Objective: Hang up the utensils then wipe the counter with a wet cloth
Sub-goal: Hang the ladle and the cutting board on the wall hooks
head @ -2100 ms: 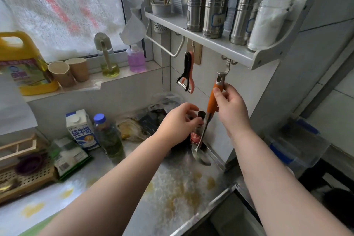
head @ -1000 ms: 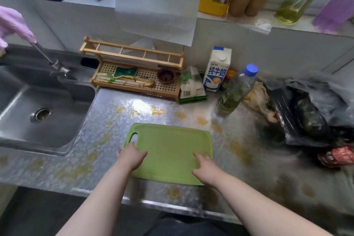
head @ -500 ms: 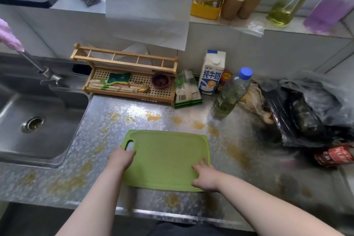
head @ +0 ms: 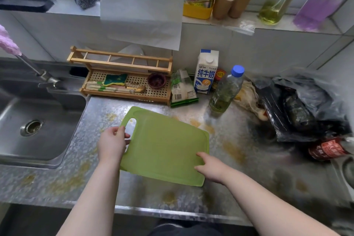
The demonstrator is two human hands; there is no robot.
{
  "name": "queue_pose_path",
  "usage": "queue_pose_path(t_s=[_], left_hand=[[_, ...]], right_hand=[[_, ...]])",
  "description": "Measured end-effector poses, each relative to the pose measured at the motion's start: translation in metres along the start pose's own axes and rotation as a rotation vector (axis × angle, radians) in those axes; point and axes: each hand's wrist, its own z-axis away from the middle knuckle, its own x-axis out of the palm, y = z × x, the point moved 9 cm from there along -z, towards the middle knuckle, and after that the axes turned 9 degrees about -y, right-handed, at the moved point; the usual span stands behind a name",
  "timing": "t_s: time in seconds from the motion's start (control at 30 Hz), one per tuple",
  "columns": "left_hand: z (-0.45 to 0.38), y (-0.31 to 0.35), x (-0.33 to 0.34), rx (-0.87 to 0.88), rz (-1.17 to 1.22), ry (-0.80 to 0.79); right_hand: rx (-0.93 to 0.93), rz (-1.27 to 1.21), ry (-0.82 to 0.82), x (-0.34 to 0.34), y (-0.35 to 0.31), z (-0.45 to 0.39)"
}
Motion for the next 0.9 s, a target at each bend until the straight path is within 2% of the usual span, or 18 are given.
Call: queue_pose_path(t_s=[0.13, 0.2, 0.27, 0.33, 0.43, 0.57, 0.73, 0.9], left_hand=[[0.042, 0.093, 0.010, 0.296, -0.122, -0.091], [0.068, 0.141, 0.018, 0.449, -0.273, -0.143], [0.101, 0.188, 0.032, 0.609, -0.447, -0.163], [0.130, 0.226, 0.045, 0.739, -0.546, -0.192], [0.175, 0.269, 0.083, 0.913, -0.575, -0.345], [0.225, 0.304, 0.149, 1.063, -0.567, -0.551], [0.291, 0.326, 0.229, 1.152, -0.496, -0.810], [0.361, 0.339, 0.292, 1.233, -0.399, -0.944]], right_hand=[[-0.122, -0.232, 0.292, -0.068, -0.019, 0.053], [-0.251, -0.322, 0.477, -0.105, -0.033, 0.095], [-0.393, -0.302, 0.632, -0.136, -0.045, 0.147], [-0.477, -0.219, 0.675, -0.149, -0.057, 0.180], [-0.523, -0.199, 0.668, -0.156, -0.046, 0.217], [-0.496, -0.300, 0.765, -0.163, 0.006, 0.269], [-0.453, -0.429, 0.914, -0.162, 0.083, 0.342], [-0.395, -0.518, 1.109, -0.151, 0.150, 0.410]])
